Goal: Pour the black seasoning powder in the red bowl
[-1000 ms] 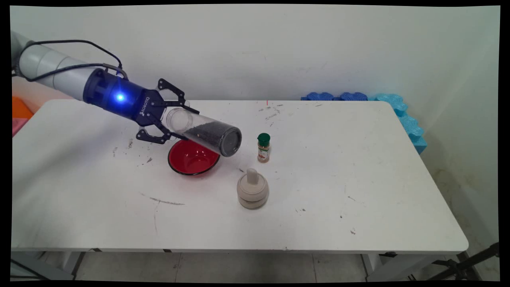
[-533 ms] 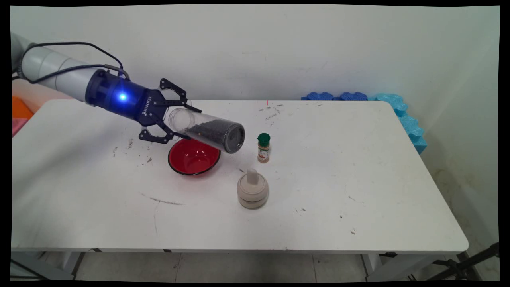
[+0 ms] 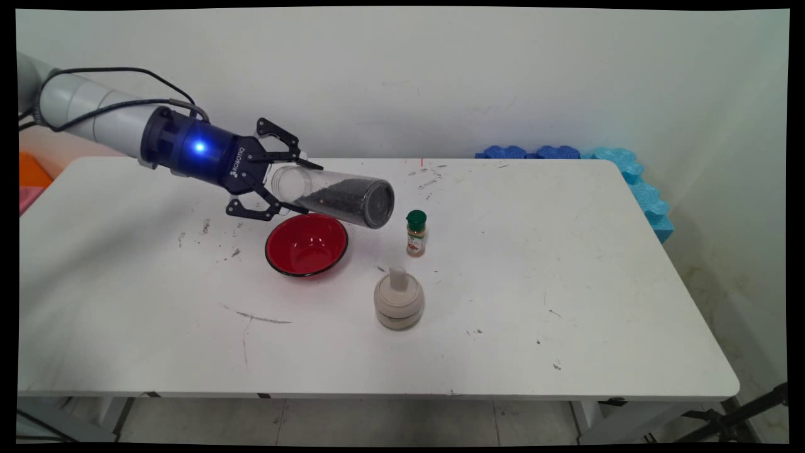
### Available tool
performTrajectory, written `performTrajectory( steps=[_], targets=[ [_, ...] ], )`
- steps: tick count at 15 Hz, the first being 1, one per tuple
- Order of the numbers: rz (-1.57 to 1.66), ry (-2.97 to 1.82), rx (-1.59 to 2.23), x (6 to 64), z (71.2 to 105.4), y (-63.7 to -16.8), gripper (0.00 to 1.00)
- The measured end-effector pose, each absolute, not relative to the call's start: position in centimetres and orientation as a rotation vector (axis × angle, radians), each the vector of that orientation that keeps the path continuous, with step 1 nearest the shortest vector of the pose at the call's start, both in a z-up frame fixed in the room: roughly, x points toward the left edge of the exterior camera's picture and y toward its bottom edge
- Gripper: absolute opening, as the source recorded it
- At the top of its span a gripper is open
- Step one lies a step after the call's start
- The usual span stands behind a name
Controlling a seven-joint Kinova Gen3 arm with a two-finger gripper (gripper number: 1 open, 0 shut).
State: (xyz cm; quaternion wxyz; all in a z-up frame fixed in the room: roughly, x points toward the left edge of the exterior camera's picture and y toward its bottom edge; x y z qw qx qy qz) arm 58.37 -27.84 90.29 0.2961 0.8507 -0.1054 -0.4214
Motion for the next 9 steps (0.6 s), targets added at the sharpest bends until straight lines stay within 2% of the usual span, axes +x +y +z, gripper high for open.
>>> performTrajectory(
  steps=[9],
  targets=[
    [-1.147, -0.224, 2.256, 58.25, 90.31, -28.14, 0.00]
  ],
)
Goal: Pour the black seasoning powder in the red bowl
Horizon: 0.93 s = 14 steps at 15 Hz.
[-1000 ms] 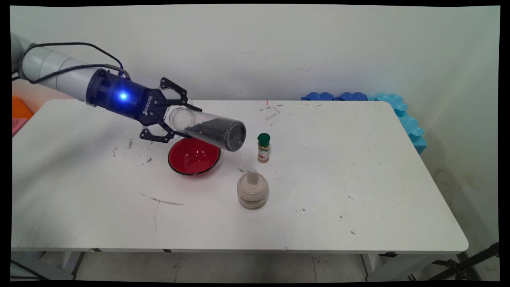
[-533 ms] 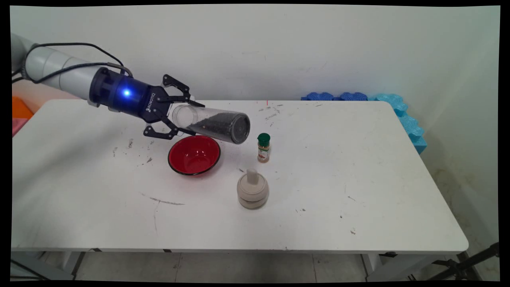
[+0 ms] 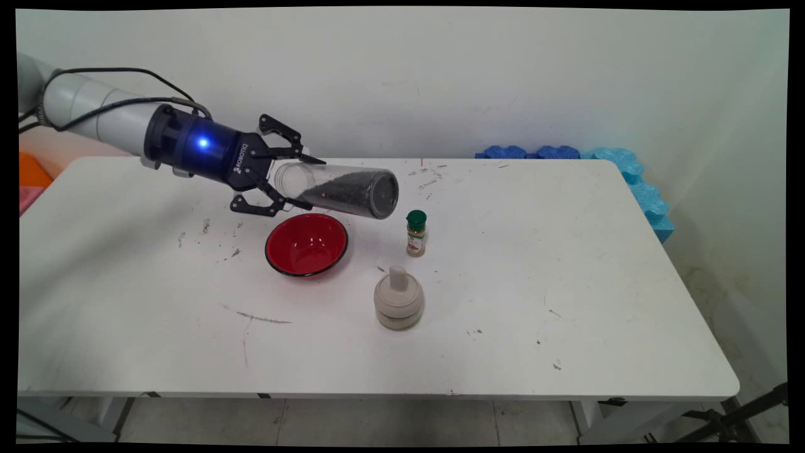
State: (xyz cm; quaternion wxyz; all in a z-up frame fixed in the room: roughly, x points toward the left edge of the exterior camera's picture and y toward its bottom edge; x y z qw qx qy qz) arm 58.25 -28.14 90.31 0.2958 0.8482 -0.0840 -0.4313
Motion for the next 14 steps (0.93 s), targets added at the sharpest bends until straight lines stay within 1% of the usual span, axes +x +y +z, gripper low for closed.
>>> performTrajectory(
  steps=[14],
  targets=[
    [-1.162, -0.188, 2.249, 58.60, 90.25, -28.09, 0.00]
  ],
)
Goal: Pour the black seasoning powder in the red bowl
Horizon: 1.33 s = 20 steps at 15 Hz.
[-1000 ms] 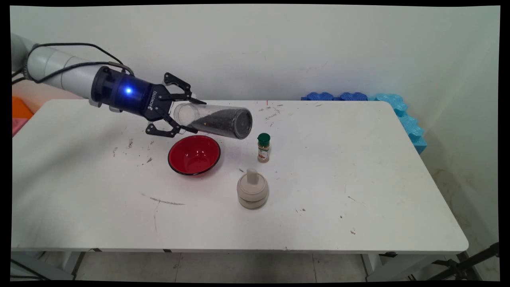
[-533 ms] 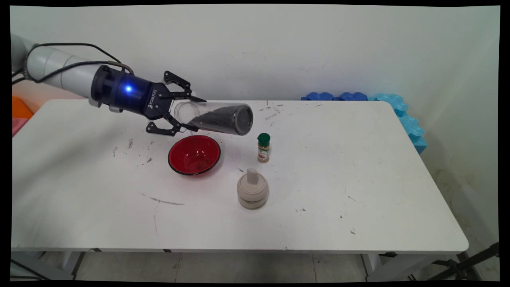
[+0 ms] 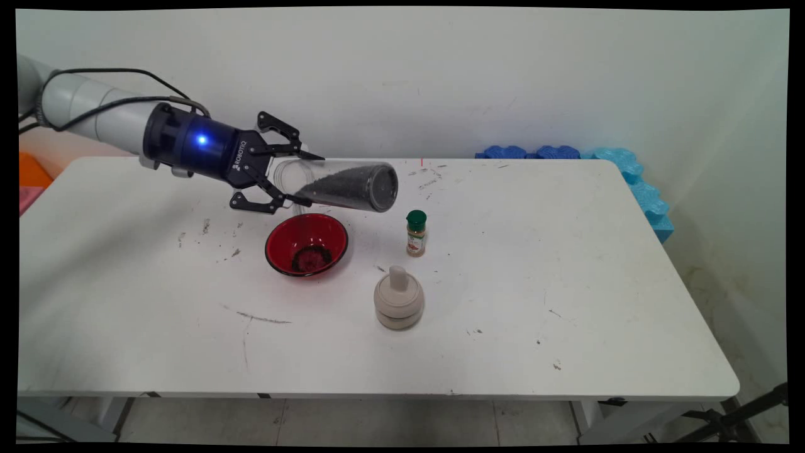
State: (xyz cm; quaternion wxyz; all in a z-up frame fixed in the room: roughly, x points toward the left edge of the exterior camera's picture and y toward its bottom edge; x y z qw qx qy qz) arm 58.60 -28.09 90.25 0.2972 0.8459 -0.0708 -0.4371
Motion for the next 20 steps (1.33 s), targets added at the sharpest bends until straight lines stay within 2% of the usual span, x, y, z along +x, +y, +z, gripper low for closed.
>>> performTrajectory(
  steps=[20],
  targets=[
    [-1.159, -0.186, 2.254, 59.32, 89.73, -27.55, 0.00]
  ],
)
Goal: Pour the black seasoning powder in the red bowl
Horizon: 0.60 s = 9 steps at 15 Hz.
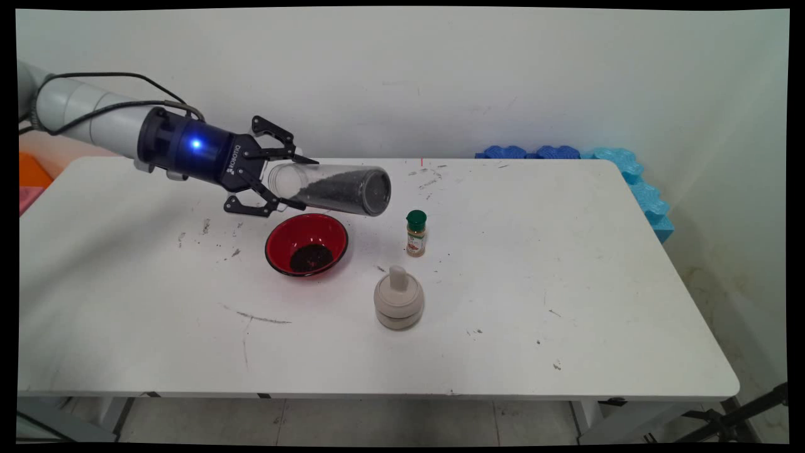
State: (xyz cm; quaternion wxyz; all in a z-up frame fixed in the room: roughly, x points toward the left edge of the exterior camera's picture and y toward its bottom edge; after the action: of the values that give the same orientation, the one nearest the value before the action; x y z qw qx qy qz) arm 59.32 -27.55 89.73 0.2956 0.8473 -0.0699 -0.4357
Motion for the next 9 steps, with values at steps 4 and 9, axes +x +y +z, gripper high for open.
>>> performTrajectory(
  steps=[4, 9],
  targets=[
    [-1.170, -0.158, 2.254, 59.27, 89.51, -27.59, 0.00],
    [-1.182, -0.122, 2.253, 59.27, 89.25, -27.71, 0.00]
  ],
)
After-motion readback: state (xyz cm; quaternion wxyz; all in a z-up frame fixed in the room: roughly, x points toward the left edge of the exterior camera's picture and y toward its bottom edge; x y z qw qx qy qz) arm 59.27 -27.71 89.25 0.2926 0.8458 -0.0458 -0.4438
